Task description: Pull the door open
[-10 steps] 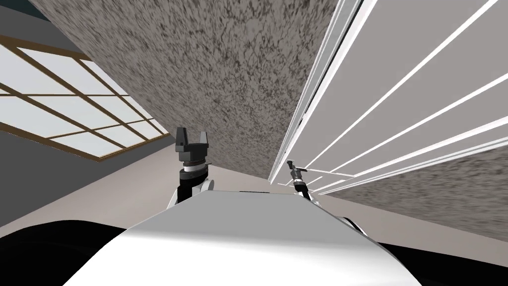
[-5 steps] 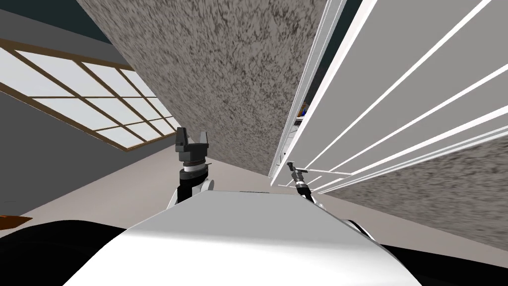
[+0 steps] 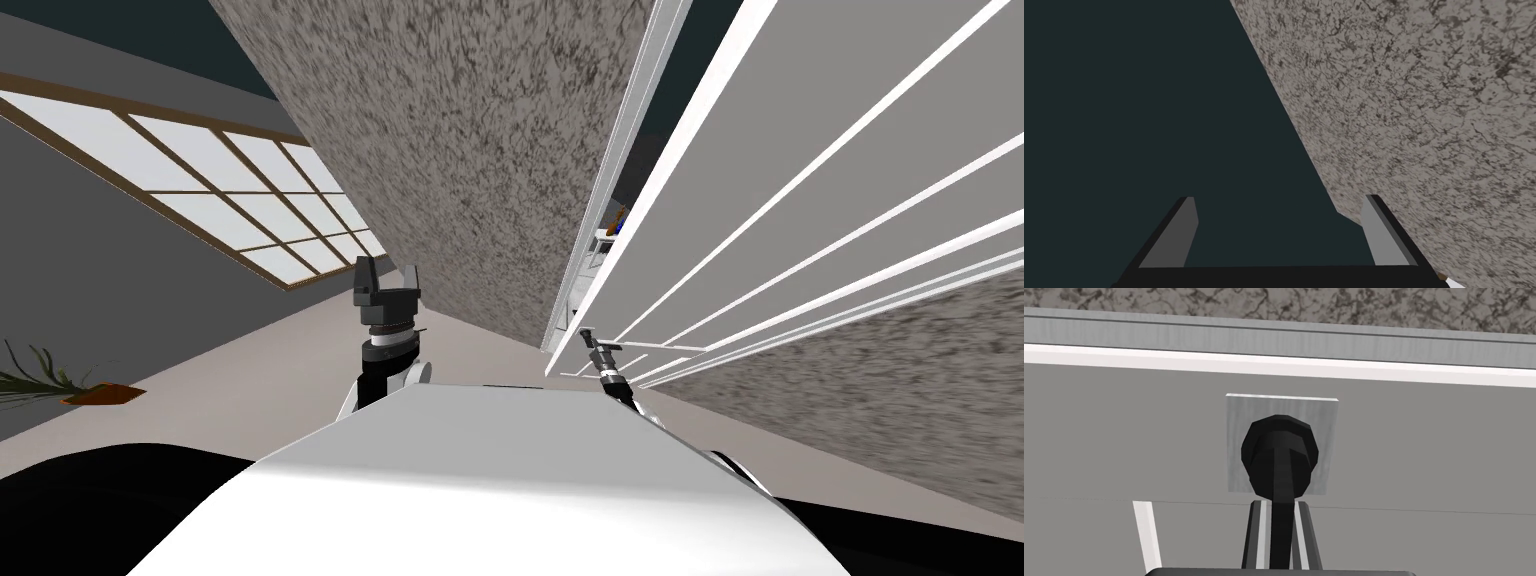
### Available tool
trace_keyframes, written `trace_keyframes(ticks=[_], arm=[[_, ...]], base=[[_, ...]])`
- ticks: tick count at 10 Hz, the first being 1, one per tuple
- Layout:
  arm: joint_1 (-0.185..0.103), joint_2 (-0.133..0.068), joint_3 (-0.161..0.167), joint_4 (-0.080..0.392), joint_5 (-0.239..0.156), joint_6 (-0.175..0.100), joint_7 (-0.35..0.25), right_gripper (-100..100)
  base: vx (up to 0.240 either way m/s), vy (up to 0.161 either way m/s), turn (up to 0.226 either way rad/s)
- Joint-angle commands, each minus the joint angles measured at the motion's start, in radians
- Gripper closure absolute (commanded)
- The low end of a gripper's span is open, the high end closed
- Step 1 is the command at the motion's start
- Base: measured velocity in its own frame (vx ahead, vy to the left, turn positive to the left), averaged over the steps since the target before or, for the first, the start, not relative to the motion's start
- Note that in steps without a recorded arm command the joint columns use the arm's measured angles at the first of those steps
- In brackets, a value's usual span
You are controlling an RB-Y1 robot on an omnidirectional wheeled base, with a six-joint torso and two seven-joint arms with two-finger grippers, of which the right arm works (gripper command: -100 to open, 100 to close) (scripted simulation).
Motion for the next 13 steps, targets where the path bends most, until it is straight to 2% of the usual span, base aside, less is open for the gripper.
trace_keyframes(ticks=[1,2,5,8,9,10,13], arm=[[0.023,-0.015,0.012,-0.002,0.008,-0.028,-0.020,100],[0.023,-0.015,0.012,-0.002,0.008,-0.028,-0.020,100],[0.062,-0.043,0.034,-0.004,0.023,-0.084,-0.055,100],[0.084,-0.060,0.046,-0.005,0.032,-0.116,-0.075,100],[0.078,-0.053,0.046,-0.008,0.032,-0.103,-0.071,100],[0.089,-0.059,0.049,0.006,0.035,-0.129,-0.077,100],[0.106,-0.072,0.051,0.026,0.037,-0.172,-0.088,100]], base=[[-0.197,-0.072,0.147],[-0.138,-0.028,0.039],[-0.161,-0.068,0.122],[-0.160,-0.046,0.074],[-0.068,-0.008,0.008],[-0.130,-0.054,0.186],[-0.243,-0.105,0.206]])
